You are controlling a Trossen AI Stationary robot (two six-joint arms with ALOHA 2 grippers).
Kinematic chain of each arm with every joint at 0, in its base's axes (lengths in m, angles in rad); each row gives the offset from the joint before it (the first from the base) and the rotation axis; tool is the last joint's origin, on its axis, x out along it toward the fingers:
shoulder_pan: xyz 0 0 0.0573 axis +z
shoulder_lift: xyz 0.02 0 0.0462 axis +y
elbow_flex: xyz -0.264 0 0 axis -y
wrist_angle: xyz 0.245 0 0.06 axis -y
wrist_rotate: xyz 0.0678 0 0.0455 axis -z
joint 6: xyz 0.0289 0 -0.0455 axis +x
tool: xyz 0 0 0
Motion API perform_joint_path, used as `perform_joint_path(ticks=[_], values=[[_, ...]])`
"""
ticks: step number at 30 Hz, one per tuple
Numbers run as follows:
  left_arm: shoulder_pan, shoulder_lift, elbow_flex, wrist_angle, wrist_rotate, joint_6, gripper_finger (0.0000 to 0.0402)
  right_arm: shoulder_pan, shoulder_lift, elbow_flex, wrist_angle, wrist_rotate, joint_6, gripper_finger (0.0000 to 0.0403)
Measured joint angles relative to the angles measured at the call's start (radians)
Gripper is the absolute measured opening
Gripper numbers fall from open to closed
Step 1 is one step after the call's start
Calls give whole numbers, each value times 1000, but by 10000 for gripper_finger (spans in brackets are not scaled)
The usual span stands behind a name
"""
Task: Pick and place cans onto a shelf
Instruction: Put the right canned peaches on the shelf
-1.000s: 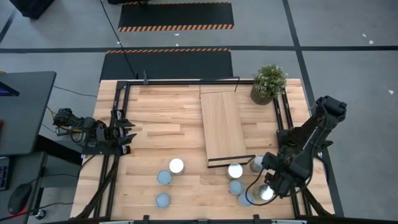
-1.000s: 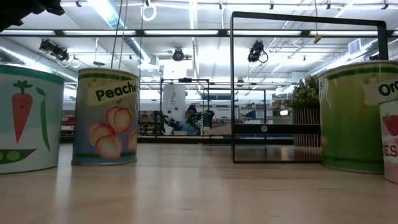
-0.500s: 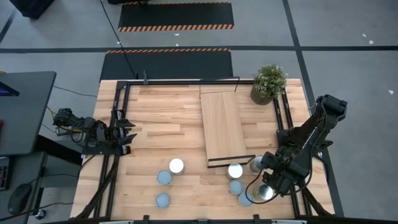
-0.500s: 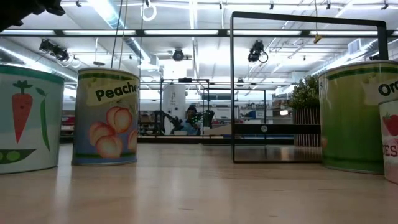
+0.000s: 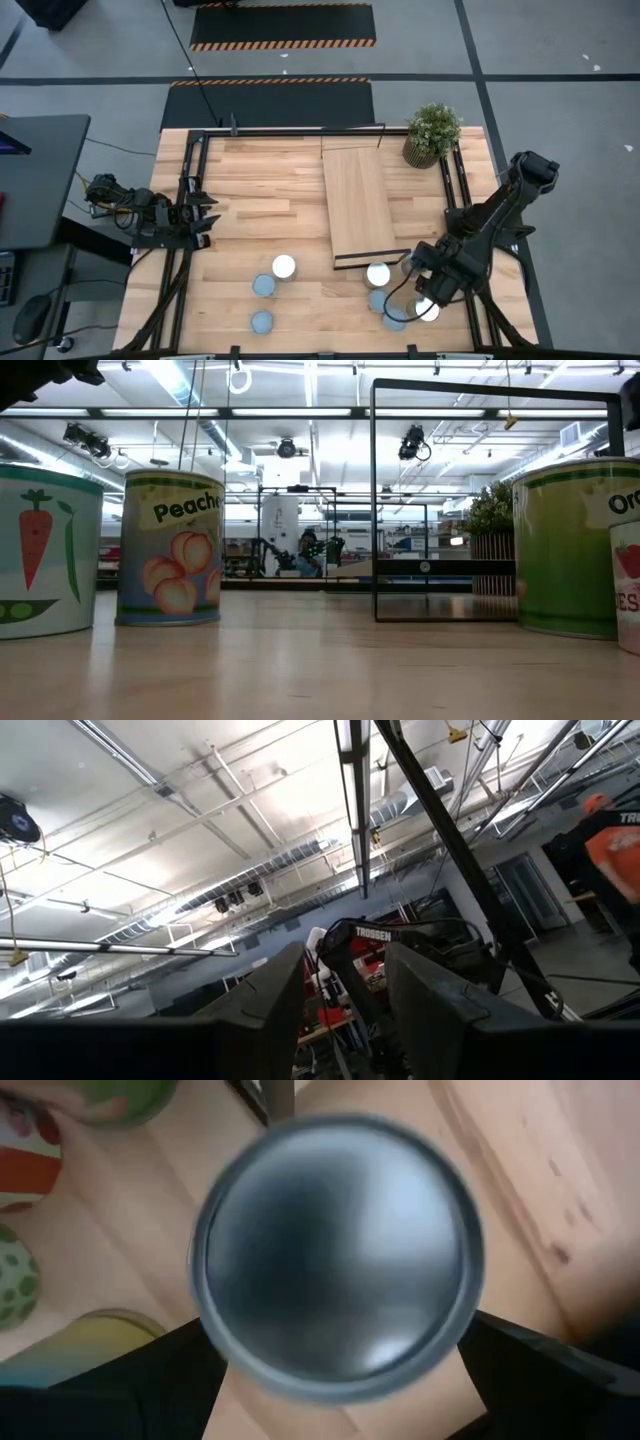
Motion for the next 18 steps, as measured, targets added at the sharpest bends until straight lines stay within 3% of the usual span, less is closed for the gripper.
perform_joint_path(ticks=[5,11,18], values=[[0,0,0,0,0,-1,149,-65,-4,0,12,-35,-89,385],[0,0,0,0,0,-4,149,-67,-6,0,47,-26,-108,387],[0,0,0,-1,0,-5,149,-20,-46,0,40,117,-60,387]])
